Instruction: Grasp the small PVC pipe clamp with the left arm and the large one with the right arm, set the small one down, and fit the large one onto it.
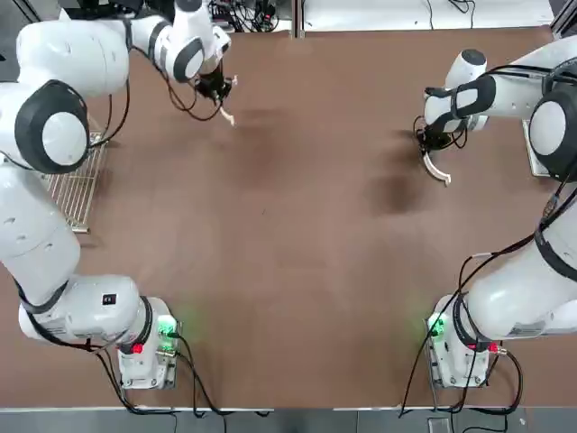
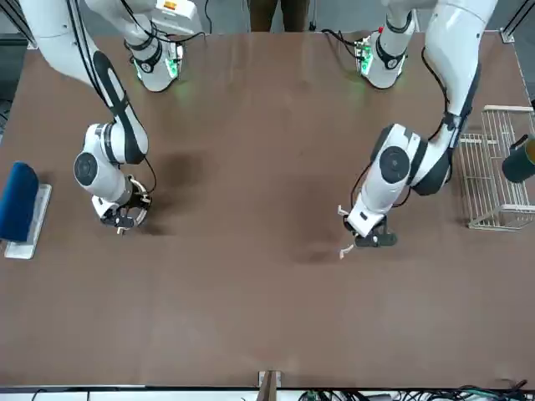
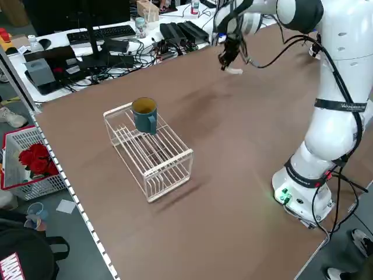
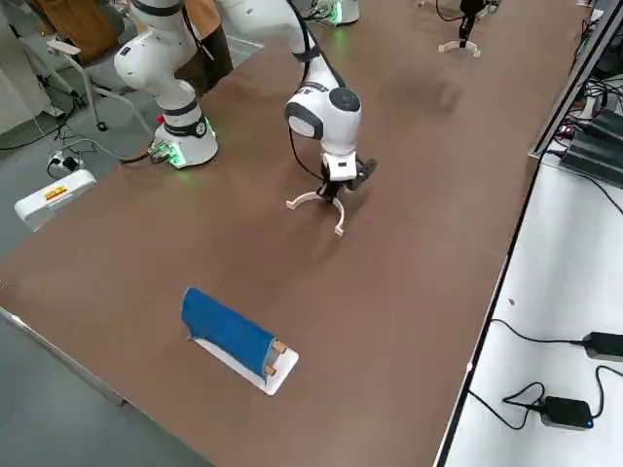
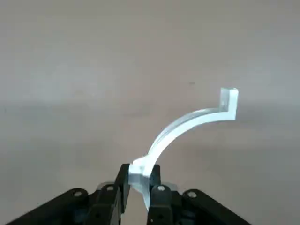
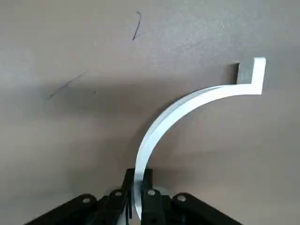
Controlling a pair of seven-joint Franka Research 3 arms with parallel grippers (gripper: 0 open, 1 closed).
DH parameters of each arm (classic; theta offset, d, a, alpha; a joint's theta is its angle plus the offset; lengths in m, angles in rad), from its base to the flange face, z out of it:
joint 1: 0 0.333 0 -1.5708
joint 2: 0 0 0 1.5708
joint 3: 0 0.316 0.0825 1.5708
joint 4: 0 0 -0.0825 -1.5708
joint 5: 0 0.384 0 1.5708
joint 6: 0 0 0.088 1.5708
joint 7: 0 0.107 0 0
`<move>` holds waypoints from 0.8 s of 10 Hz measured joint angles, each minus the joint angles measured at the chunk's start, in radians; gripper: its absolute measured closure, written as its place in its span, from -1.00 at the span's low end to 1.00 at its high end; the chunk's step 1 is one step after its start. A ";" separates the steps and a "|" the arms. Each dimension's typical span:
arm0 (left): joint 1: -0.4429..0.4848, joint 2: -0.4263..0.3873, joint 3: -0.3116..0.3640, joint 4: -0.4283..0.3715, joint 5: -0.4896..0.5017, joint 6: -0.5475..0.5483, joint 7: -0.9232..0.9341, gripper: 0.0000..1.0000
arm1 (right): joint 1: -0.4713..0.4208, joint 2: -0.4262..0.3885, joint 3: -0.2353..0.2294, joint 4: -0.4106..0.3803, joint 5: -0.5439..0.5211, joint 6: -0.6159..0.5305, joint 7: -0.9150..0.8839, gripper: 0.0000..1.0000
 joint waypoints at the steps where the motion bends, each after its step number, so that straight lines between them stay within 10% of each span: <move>1: -0.069 0.025 -0.009 0.077 -0.027 -0.071 -0.078 0.58 | 0.001 -0.027 0.001 0.008 0.000 -0.046 0.000 0.82; 8: -0.564 0.379 0.092 0.473 -0.049 -0.106 -0.338 0.58 | 0.027 -0.242 0.039 0.348 0.001 -0.626 0.000 0.82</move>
